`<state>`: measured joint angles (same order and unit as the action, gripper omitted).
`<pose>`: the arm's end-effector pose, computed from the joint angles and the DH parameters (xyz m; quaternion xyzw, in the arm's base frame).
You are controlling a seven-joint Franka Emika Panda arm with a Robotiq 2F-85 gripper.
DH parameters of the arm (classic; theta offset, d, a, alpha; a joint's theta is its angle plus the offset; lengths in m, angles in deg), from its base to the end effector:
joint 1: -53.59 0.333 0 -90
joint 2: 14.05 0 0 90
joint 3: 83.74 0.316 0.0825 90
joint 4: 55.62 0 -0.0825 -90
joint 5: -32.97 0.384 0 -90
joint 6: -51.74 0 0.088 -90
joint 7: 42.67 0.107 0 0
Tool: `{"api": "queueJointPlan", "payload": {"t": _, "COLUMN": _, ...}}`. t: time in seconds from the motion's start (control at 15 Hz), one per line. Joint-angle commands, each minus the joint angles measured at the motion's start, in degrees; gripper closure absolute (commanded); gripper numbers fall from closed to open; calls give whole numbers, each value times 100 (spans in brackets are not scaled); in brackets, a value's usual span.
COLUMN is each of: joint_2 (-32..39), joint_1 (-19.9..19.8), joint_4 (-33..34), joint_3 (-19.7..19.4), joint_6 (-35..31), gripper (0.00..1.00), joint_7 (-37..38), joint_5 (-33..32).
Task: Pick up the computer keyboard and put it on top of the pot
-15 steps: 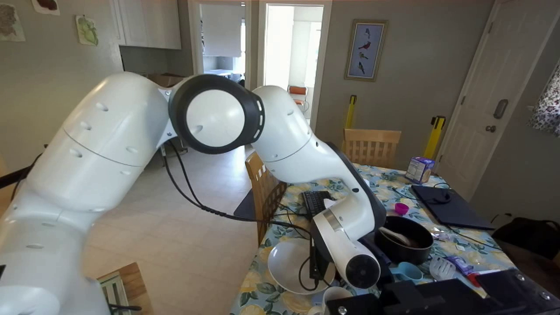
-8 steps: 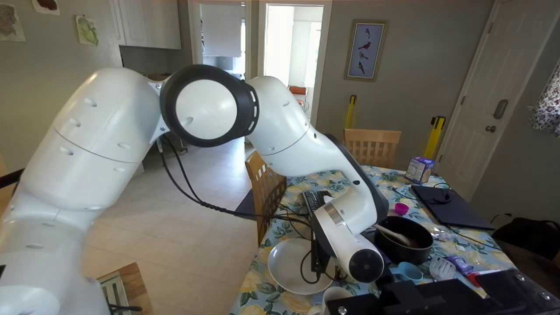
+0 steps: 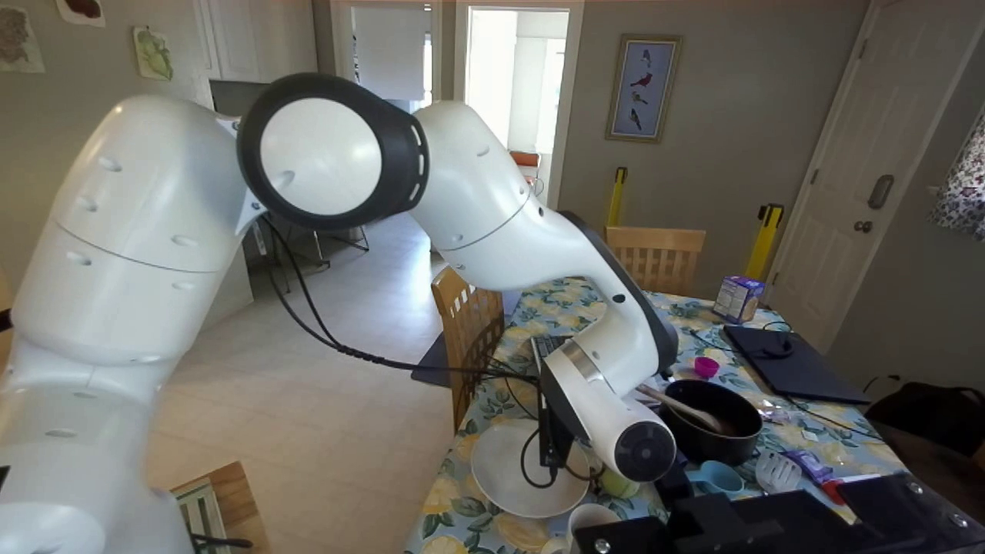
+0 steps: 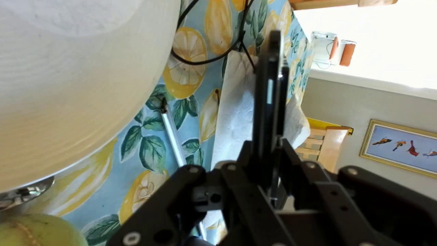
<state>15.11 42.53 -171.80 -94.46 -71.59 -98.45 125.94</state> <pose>0.5630 -0.1795 0.1934 -0.8211 0.2739 -0.2187 0.4504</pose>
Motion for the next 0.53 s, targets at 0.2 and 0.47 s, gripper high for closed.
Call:
{"api": "queueJointPlan", "payload": {"t": 0.2, "joint_2": -604, "joint_1": 37, "joint_4": -453, "joint_3": -10, "joint_6": 264, "gripper": 95, "joint_7": 357, "joint_5": -365}}
{"api": "queueJointPlan", "payload": {"t": 0.47, "joint_2": -928, "joint_1": 105, "joint_4": -614, "joint_3": -17, "joint_6": 249, "gripper": 95, "joint_7": 901, "joint_5": -666}}
